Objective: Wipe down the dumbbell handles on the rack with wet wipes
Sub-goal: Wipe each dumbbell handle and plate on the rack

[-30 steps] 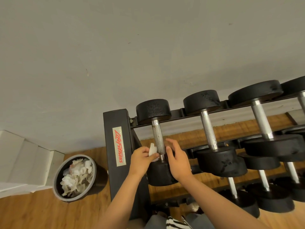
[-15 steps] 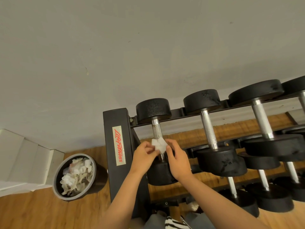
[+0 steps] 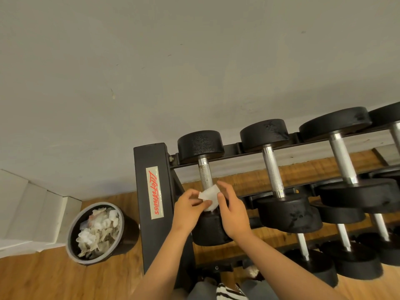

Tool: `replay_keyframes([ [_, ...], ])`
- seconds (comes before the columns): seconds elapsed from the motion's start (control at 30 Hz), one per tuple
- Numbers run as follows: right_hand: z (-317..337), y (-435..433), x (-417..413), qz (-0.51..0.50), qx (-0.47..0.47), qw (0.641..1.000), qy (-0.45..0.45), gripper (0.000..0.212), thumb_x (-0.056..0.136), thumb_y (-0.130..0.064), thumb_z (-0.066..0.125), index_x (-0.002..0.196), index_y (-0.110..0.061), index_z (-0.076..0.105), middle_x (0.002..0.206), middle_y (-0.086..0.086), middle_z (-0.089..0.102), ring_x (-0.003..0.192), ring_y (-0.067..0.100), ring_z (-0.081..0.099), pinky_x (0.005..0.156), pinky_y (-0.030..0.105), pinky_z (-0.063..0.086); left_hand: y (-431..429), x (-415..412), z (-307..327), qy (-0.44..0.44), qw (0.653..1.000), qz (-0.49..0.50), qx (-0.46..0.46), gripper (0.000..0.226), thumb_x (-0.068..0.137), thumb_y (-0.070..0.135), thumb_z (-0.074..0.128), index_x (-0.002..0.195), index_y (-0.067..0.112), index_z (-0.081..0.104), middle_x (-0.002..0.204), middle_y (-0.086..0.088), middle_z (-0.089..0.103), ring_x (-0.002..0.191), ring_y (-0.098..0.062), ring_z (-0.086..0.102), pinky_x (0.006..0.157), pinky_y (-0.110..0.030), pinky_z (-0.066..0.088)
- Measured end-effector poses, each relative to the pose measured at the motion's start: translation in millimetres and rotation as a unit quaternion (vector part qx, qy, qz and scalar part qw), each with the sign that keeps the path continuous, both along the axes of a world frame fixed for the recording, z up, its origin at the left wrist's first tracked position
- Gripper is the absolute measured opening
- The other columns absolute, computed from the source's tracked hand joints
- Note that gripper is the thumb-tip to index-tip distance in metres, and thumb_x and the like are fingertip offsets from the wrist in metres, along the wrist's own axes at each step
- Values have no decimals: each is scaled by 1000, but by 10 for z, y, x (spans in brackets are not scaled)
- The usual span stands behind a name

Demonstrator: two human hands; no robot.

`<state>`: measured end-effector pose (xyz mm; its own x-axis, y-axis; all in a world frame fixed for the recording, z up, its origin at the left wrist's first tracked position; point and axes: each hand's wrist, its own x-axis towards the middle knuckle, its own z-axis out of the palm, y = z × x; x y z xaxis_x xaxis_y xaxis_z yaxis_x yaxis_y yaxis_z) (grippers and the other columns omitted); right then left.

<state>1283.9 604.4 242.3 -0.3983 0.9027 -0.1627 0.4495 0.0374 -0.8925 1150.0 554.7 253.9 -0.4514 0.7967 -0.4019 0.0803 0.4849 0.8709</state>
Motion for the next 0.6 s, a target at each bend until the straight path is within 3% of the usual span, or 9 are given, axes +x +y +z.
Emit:
replay_keyframes([
  [0.2, -2, -14, 3, 3, 9, 1000, -13, 38, 103, -33, 40, 141, -30, 40, 100, -1, 66, 85, 10, 61, 70, 18, 46, 95, -49, 51, 0, 994, -58, -95, 33, 74, 22, 84, 95, 22, 59, 96, 3, 70, 91, -9, 66, 73, -18, 48],
  [0.3, -5, -4, -2, -2, 2, 1000, -11, 38, 103, -33, 40, 141, -31, 39, 98, -4, 65, 84, 9, 61, 69, 18, 45, 105, -29, 66, 40, 995, -53, -76, 26, 74, 22, 85, 88, 20, 63, 84, 6, 69, 79, -5, 65, 66, -13, 44],
  [0.43, 13, -10, -10, -4, 8, 1000, -10, 38, 103, -33, 40, 141, -31, 40, 75, -11, 55, 68, 1, 53, 62, 15, 38, 9, -6, -8, 79, 997, 10, -24, 17, 79, 16, 80, 72, 15, 65, 74, 1, 68, 72, -12, 66, 63, -15, 47],
  [0.6, 25, -1, -7, 0, 0, 1000, -7, 39, 103, -36, 39, 141, -30, 39, 84, -12, 57, 69, -2, 52, 59, 13, 40, 99, 61, -26, 10, 997, 70, -18, 17, 82, 22, 78, 85, 7, 70, 82, -3, 71, 79, -14, 69, 69, -22, 52],
])
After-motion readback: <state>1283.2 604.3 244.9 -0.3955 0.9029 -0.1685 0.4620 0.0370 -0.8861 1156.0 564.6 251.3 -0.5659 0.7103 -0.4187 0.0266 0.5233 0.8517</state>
